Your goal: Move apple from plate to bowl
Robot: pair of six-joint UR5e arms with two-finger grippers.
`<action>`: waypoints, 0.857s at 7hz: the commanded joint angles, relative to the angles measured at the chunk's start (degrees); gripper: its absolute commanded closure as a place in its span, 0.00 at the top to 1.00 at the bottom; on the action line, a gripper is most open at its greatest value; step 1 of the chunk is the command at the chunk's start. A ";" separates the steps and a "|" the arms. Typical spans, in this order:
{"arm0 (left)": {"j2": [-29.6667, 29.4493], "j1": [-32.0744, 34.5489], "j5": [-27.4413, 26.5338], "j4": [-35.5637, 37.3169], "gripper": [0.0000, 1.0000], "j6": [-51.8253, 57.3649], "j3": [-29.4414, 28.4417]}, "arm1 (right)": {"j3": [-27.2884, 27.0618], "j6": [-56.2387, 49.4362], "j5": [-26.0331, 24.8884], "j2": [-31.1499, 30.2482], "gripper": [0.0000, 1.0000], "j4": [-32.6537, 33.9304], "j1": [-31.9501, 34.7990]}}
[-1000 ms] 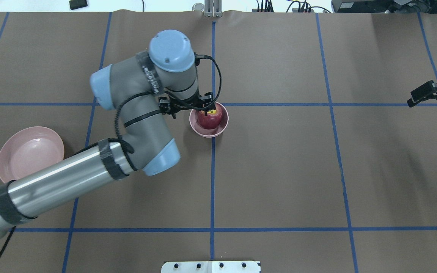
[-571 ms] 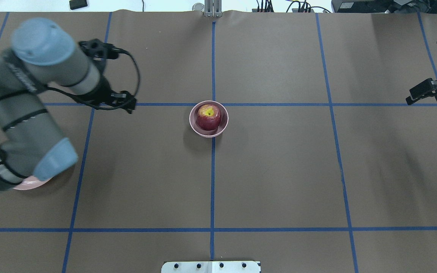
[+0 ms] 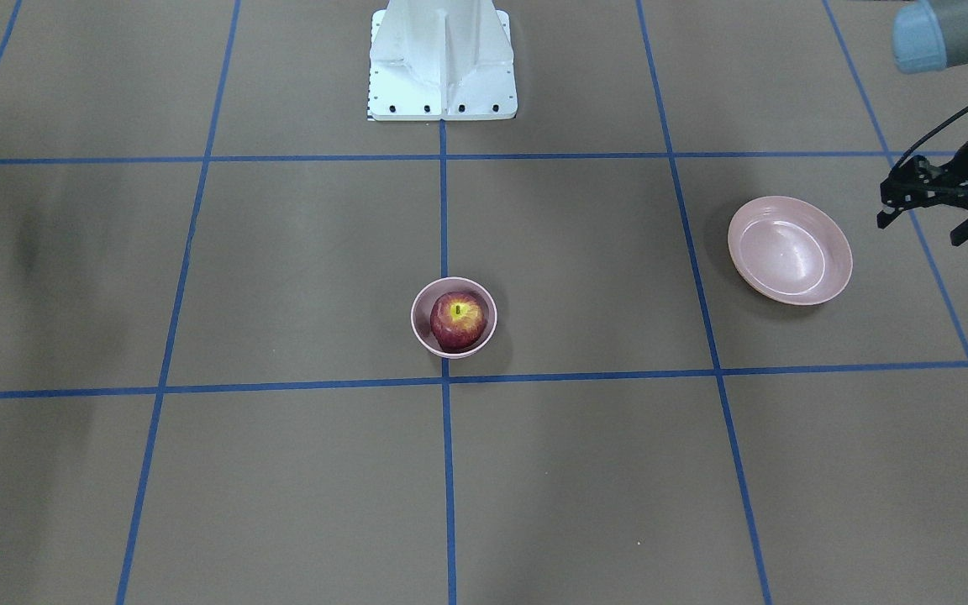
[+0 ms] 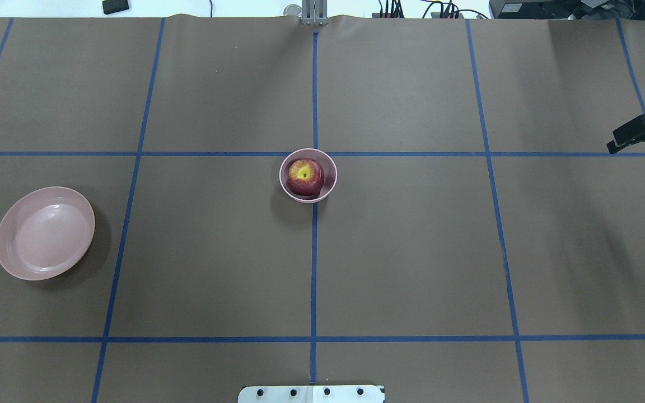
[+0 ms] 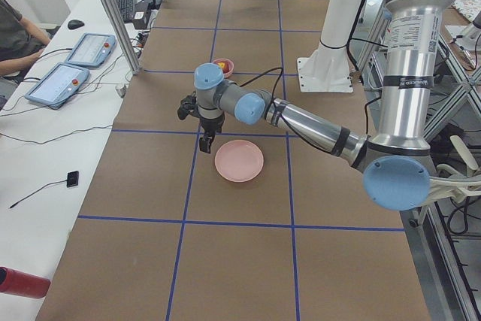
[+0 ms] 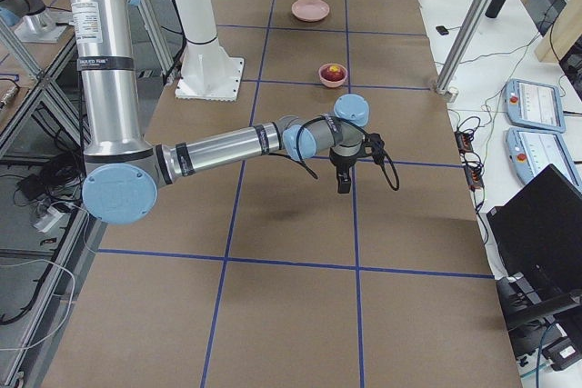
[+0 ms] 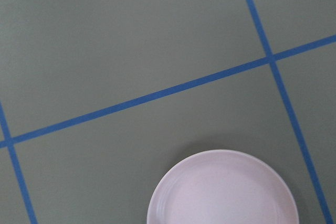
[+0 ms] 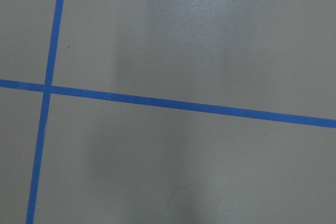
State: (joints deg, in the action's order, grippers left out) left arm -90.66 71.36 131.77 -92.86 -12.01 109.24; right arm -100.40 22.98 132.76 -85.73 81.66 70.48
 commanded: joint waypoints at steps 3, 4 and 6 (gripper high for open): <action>0.13 5.46 0.33 0.66 0.98 7.26 -4.03 | -0.14 -1.44 -1.01 -1.62 1.00 -0.01 2.03; 0.04 5.46 0.33 0.75 0.98 6.65 -4.12 | 0.38 -2.15 -1.10 -1.63 1.00 -0.01 2.12; -0.04 5.46 0.50 0.66 0.98 6.03 -3.60 | 0.30 -2.15 -1.01 -1.19 1.00 -0.01 2.03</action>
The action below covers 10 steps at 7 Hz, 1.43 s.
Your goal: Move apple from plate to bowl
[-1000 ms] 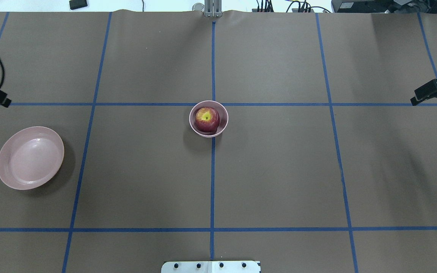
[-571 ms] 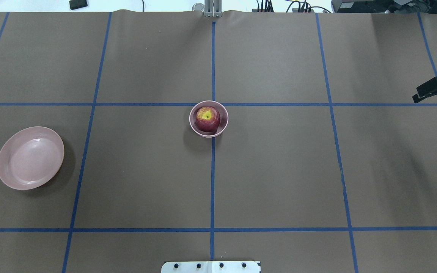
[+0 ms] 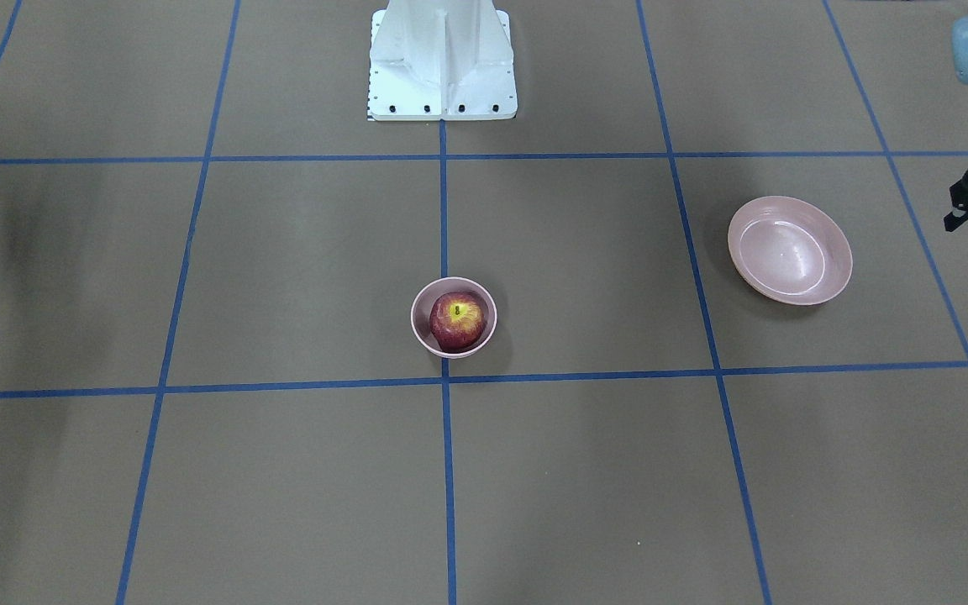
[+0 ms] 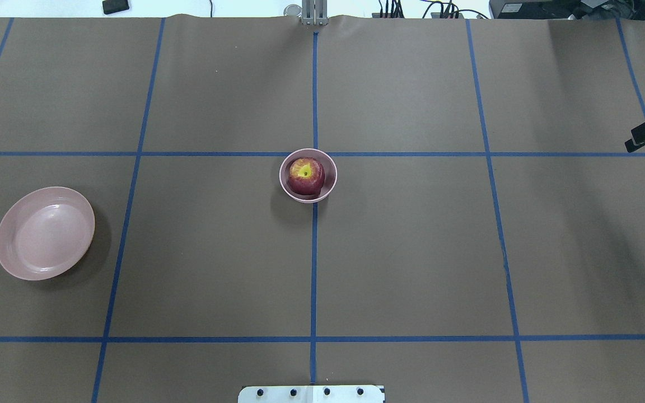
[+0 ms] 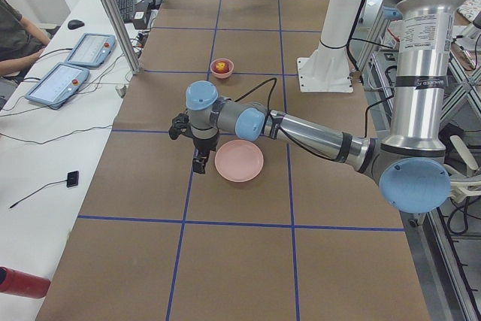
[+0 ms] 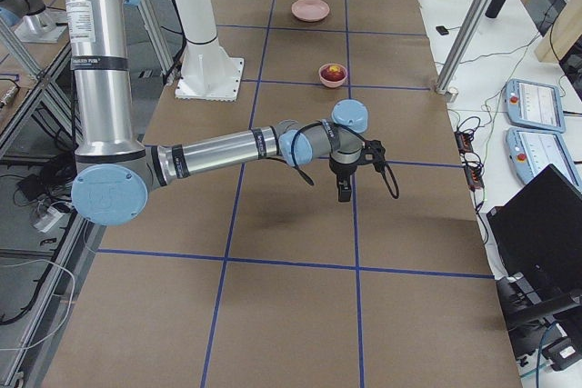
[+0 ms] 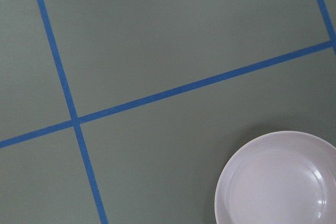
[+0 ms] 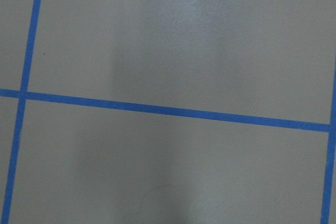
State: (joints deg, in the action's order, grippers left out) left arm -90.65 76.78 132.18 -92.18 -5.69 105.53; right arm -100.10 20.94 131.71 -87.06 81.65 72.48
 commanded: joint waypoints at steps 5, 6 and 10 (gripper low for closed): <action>0.04 0.04 0.19 -0.37 0.98 -0.29 0.29 | 1.14 -0.20 -0.05 0.05 1.00 0.00 0.03; 0.04 0.04 0.10 -0.46 0.98 -0.29 0.12 | 1.40 -0.11 -0.14 0.05 1.00 0.00 0.03; 0.83 0.21 -0.08 -0.63 0.98 0.15 -0.24 | 2.10 -0.20 -0.14 -0.21 1.00 0.00 1.43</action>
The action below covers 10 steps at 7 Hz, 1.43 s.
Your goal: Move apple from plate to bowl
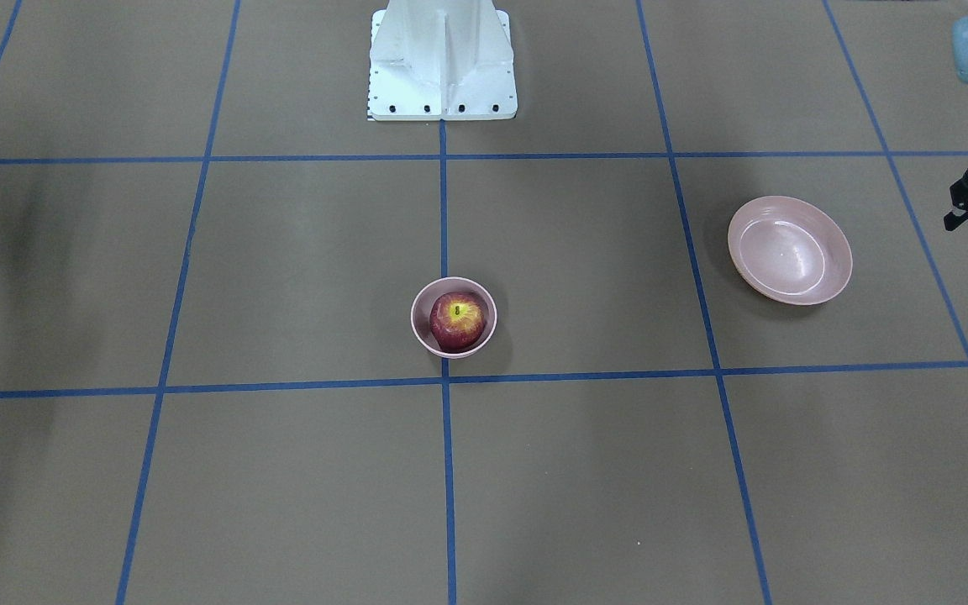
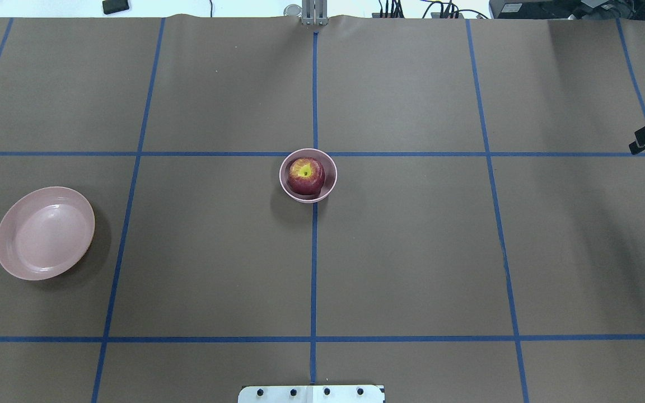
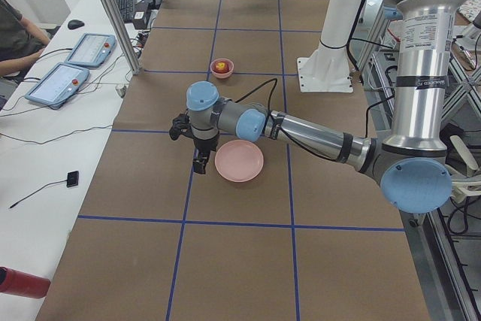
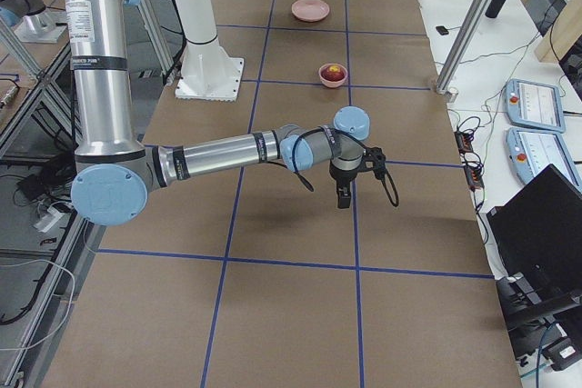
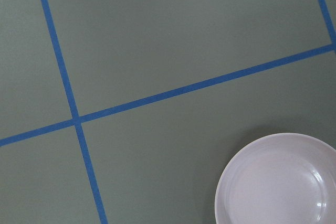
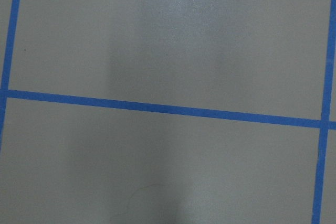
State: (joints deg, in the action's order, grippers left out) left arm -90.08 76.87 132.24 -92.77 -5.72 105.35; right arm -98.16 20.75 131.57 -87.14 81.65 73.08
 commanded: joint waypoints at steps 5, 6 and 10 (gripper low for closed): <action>0.43 0.38 -0.14 0.05 0.98 -0.25 0.21 | 1.47 -1.24 0.09 -0.13 1.00 0.00 1.54; 0.35 0.38 -0.14 0.05 0.98 -0.17 -0.05 | 1.48 -1.15 0.09 0.13 1.00 0.00 1.54; 0.44 0.47 -0.14 0.05 0.98 -0.25 0.12 | 1.48 -1.15 0.09 0.22 1.00 0.00 1.54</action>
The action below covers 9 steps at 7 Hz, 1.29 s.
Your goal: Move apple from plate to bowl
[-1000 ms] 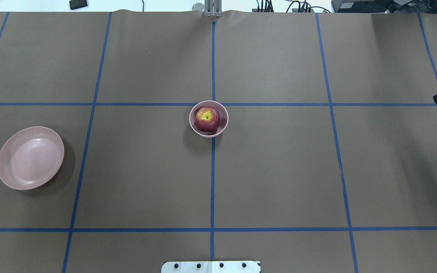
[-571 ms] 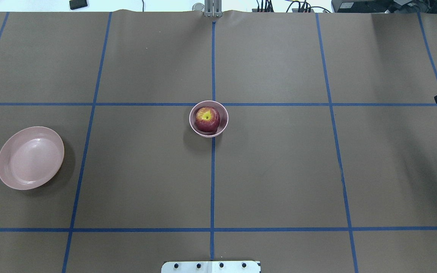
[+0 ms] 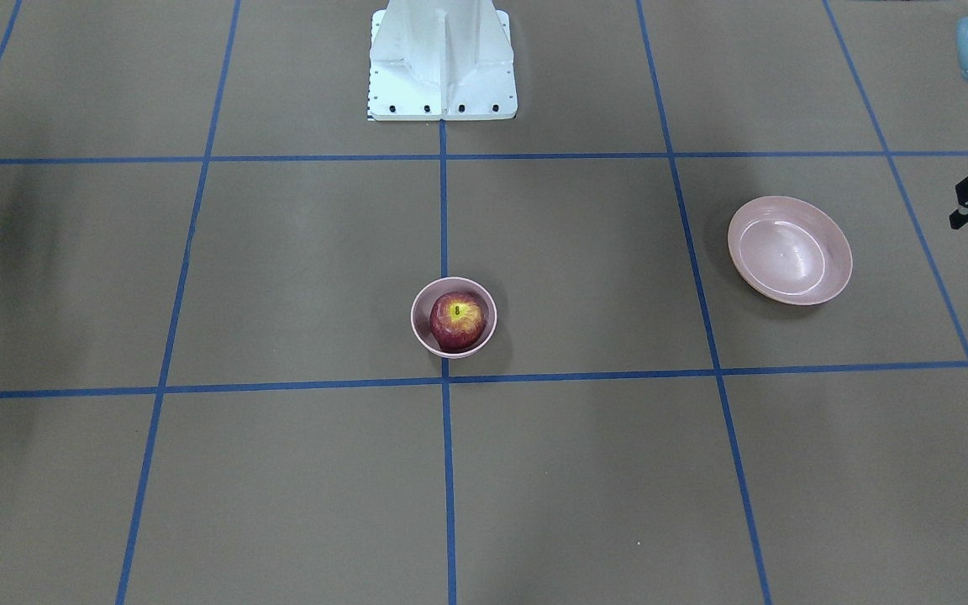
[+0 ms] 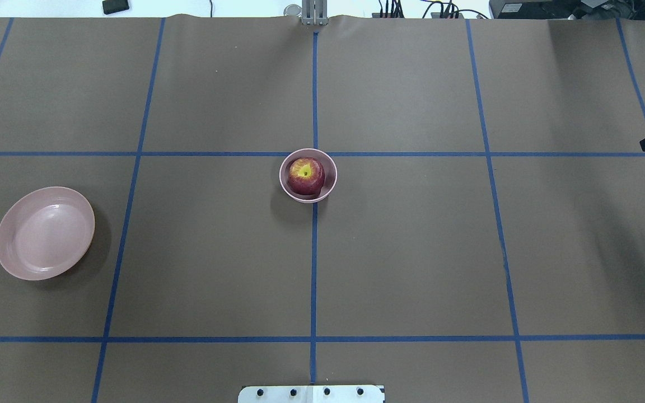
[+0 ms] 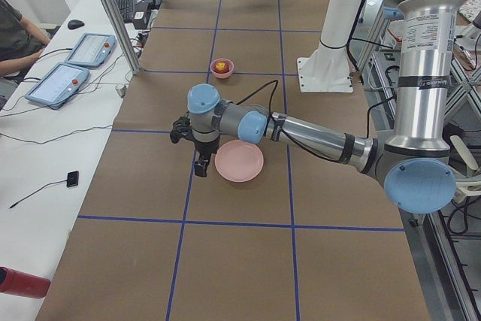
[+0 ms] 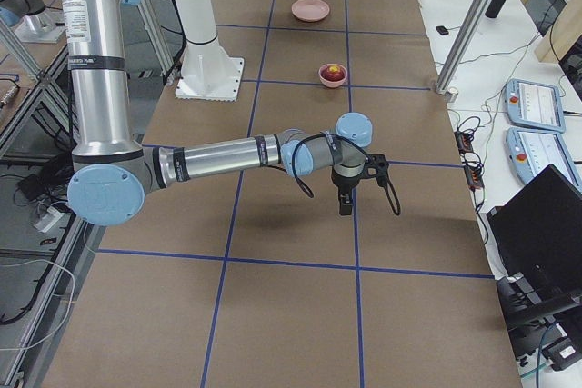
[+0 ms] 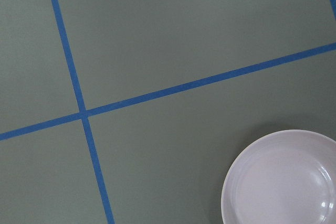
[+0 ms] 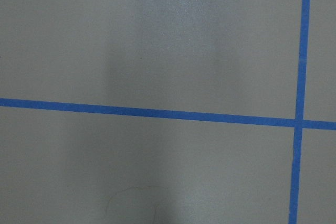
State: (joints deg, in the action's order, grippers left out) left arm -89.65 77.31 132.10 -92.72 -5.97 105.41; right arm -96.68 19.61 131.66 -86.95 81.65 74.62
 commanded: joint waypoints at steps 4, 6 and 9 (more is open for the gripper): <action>-0.08 0.03 0.00 0.00 0.98 0.08 0.23 | 0.18 -0.01 0.00 0.02 1.00 0.00 0.00; -0.08 0.03 0.00 0.00 0.98 0.17 0.41 | 0.09 0.07 0.00 0.02 1.00 0.00 0.00; -0.78 -0.06 -0.09 0.00 0.98 0.09 0.67 | 0.18 0.07 0.00 -0.06 1.00 0.00 0.00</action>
State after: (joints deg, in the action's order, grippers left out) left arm -89.95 77.34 132.08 -92.76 -5.82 105.92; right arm -96.52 19.63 131.66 -86.96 81.65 74.60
